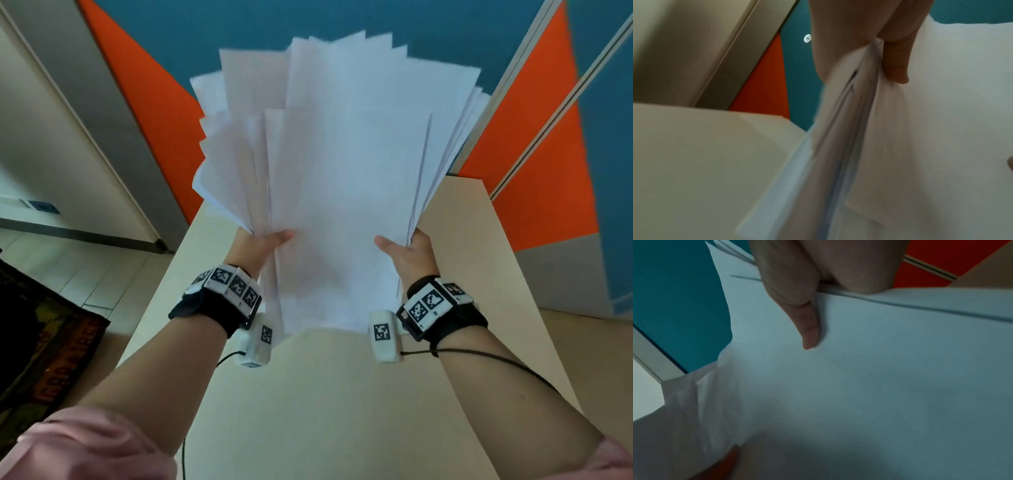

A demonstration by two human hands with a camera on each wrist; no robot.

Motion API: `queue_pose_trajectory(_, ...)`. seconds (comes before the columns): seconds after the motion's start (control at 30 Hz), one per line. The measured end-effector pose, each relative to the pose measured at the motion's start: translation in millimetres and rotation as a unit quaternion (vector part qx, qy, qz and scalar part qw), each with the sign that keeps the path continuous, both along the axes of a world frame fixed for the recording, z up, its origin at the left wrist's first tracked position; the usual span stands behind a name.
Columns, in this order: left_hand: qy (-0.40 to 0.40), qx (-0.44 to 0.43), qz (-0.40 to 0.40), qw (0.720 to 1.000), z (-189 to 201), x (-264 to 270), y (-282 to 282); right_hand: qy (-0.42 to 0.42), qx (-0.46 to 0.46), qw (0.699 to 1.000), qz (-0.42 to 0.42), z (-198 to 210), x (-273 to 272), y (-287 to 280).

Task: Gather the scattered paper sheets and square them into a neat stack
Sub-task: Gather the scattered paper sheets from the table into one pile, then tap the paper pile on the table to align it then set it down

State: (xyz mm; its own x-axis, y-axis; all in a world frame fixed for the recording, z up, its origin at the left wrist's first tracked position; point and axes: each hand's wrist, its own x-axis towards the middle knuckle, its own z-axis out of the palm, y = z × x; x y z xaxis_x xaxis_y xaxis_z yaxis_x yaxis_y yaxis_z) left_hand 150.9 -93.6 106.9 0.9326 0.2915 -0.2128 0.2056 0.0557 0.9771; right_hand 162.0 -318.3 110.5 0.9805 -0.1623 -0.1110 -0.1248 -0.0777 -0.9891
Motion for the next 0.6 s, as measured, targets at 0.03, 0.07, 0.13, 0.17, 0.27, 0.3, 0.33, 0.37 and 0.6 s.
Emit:
queue_pose_trajectory(0.03,-0.017,-0.006,0.002,1.000,9.0,5.5,-0.8,-0.018,0.014,1.000,-0.011,9.9,1.4,1.6)
queue_pose_trajectory(0.07,-0.029,-0.011,0.006,1.000,17.3,9.9,-1.2,-0.033,0.021,0.999,-0.017,17.5,3.5,2.1)
queue_pose_trajectory(0.13,-0.044,-0.027,0.000,0.999,32.8,13.3,-3.5,-0.048,0.019,0.998,-0.027,29.6,5.5,3.3)
queue_pose_trajectory(0.17,-0.049,-0.030,-0.011,0.998,36.0,14.2,-3.0,-0.046,0.021,0.998,-0.025,34.9,4.8,4.1)
queue_pose_trajectory(0.27,-0.011,0.010,-0.025,1.000,38.4,5.4,-1.6,-0.019,0.028,0.999,0.027,33.9,1.0,0.2)
queue_pose_trajectory(0.3,-0.004,0.011,-0.026,1.000,35.0,1.0,1.8,-0.012,0.023,0.999,0.038,32.5,-2.3,-0.5)
queue_pose_trajectory(0.33,0.004,-0.001,-0.033,0.999,33.0,-4.0,4.0,-0.006,0.027,0.998,0.047,28.4,-4.2,-3.3)
queue_pose_trajectory(0.37,0.009,-0.016,-0.037,0.999,30.8,-7.4,5.1,0.001,0.030,0.998,0.053,26.0,-7.8,-5.7)
queue_pose_trajectory(0.6,-0.048,-0.036,-0.085,0.995,20.7,-7.7,14.0,0.054,0.002,0.998,0.044,8.7,-7.2,-14.4)
